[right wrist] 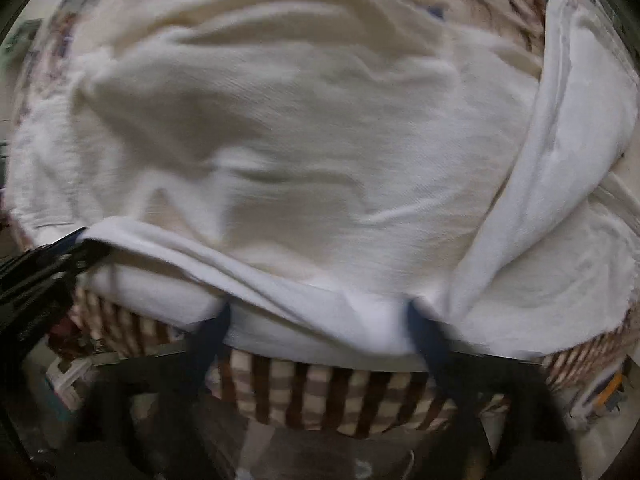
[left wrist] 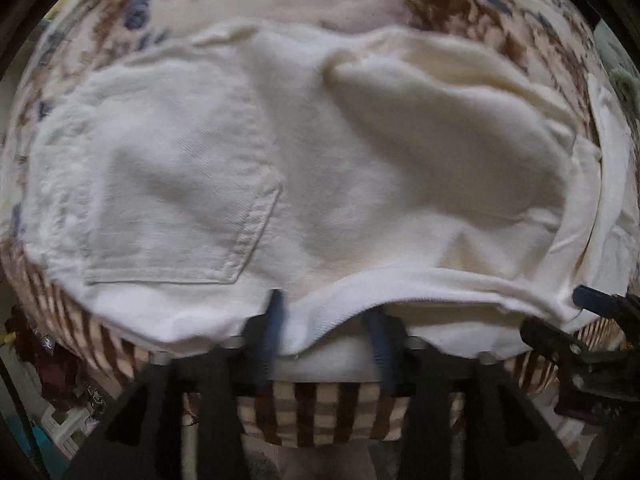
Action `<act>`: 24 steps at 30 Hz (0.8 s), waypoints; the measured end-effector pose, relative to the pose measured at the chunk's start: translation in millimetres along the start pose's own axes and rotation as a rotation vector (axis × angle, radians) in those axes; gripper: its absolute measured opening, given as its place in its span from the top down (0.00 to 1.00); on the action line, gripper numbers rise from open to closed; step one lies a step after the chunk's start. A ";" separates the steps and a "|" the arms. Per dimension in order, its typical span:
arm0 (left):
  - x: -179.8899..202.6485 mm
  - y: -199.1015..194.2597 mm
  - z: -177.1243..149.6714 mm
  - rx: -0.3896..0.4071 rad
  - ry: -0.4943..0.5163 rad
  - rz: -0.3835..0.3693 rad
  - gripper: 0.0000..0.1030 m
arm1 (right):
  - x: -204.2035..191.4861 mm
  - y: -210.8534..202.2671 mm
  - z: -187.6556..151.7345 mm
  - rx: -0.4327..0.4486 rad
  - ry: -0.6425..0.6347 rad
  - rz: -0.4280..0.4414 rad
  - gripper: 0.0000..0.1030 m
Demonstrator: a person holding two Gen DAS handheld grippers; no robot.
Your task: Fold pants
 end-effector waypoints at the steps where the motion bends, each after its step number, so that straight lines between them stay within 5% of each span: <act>1: 2.6 -7.6 1.7 0.026 0.000 0.034 0.27 | 0.1 -6.2 -0.7 0.017 -0.007 0.002 0.08; 3: 6.4 -25.9 5.3 0.102 -0.015 0.072 0.10 | 4.2 -21.1 -2.7 0.059 -0.007 0.009 0.08; 10: 13.8 -57.8 22.2 0.217 -0.130 0.160 0.07 | 52.5 -73.4 11.8 0.196 0.025 -0.065 0.08; 17: 14.3 -21.7 27.3 0.207 -0.112 0.246 0.07 | 148.3 -65.1 99.8 0.259 0.211 -0.184 0.08; 21: 21.0 -8.2 31.0 0.175 -0.084 0.270 0.07 | 183.5 -26.7 170.4 0.196 0.315 -0.178 0.08; 23: 23.6 -7.5 29.9 0.171 -0.079 0.265 0.07 | 191.3 -7.8 188.8 0.142 0.318 -0.186 0.17; 24: 25.2 -8.7 28.5 0.166 -0.073 0.266 0.07 | 193.7 -5.1 191.7 0.140 0.311 -0.197 0.37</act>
Point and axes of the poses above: each gripper's, at about its wrist camera, not at the fingertips, and y roughly the way its jaws point, x to its right, z to its top, the point moved 1 cm from there along y, roughly the way its jaws point, and after that the axes turned 15 degrees about x, right-handed, at the moved point
